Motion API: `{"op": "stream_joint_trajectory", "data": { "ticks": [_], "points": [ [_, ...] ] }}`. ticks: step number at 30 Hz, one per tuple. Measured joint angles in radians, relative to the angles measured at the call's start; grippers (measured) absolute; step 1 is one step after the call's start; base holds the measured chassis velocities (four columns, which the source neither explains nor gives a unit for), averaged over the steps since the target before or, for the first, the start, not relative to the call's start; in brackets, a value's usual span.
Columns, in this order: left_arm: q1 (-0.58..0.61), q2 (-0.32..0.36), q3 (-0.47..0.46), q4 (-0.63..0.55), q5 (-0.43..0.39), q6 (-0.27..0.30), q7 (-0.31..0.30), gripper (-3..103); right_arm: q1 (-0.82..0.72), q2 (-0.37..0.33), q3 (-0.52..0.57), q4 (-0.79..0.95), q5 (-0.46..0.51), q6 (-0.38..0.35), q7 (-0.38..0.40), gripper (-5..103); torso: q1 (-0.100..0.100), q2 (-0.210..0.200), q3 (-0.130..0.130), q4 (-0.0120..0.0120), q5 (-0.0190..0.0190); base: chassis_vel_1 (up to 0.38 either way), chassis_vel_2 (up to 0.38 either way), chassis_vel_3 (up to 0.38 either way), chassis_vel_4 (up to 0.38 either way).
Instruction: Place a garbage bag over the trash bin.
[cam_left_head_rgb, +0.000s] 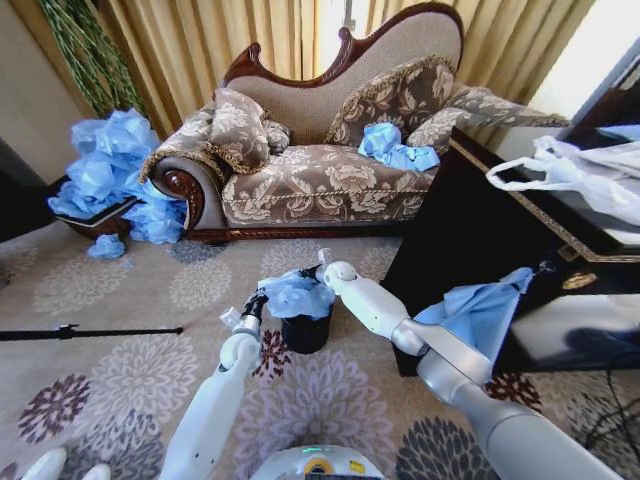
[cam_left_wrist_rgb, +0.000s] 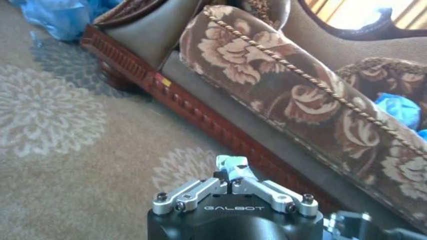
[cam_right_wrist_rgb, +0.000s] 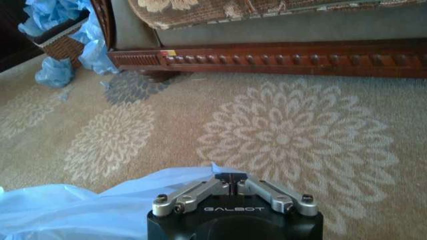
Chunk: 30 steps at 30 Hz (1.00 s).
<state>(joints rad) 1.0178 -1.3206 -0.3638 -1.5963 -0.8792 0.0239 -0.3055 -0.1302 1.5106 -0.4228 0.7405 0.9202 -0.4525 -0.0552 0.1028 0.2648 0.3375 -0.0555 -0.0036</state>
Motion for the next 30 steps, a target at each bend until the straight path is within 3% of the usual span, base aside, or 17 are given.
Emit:
{"op": "stream_joint_trajectory", "data": {
  "ticks": [11, 13, 15, 17, 20, 30],
  "points": [
    [-0.032, 0.003, -0.013, 0.018, -0.038, 0.078, -0.082, 0, 0.012, 0.042, 0.037, -0.14, -0.072, 0.088, -0.033, 0, 0.0, 0.0, 0.0, 0.0003, 0.0, 0.0, 0.0, 0.0, 0.0],
    [-0.033, 0.0, -0.02, 0.038, -0.056, 0.09, -0.098, 0, 0.013, 0.041, 0.038, -0.175, -0.137, 0.101, -0.072, 0, 0.0, 0.0, 0.0, 0.0004, 0.0, 0.0, 0.0, 0.0, 0.0],
    [-0.032, 0.0, -0.024, 0.047, -0.065, 0.091, -0.098, 0, 0.013, 0.041, 0.038, -0.193, -0.175, 0.113, -0.097, 0, 0.0, 0.0, 0.0, 0.0003, 0.0, 0.0, 0.0, 0.0, 0.0],
    [-0.026, -0.002, -0.03, 0.067, -0.088, 0.091, -0.087, 0, 0.013, 0.036, 0.049, -0.237, -0.301, 0.151, -0.176, 0, 0.0, 0.0, 0.0, 0.0001, 0.0001, 0.0, 0.0, 0.0, 0.0],
    [-0.014, -0.004, -0.032, 0.078, -0.091, 0.087, -0.066, 0, 0.011, 0.03, 0.063, -0.243, -0.362, 0.16, -0.221, 0, 0.0, 0.0, 0.0, -0.0002, 0.0, 0.0, 0.0, 0.0, 0.0],
    [-0.004, -0.007, -0.029, 0.1, -0.081, 0.08, -0.038, 0, 0.029, 0.011, 0.054, -0.196, -0.376, 0.1, -0.268, 0, 0.0, 0.0, 0.0, 0.0006, 0.0001, 0.0, 0.0, 0.0, 0.0]
  ]
}}
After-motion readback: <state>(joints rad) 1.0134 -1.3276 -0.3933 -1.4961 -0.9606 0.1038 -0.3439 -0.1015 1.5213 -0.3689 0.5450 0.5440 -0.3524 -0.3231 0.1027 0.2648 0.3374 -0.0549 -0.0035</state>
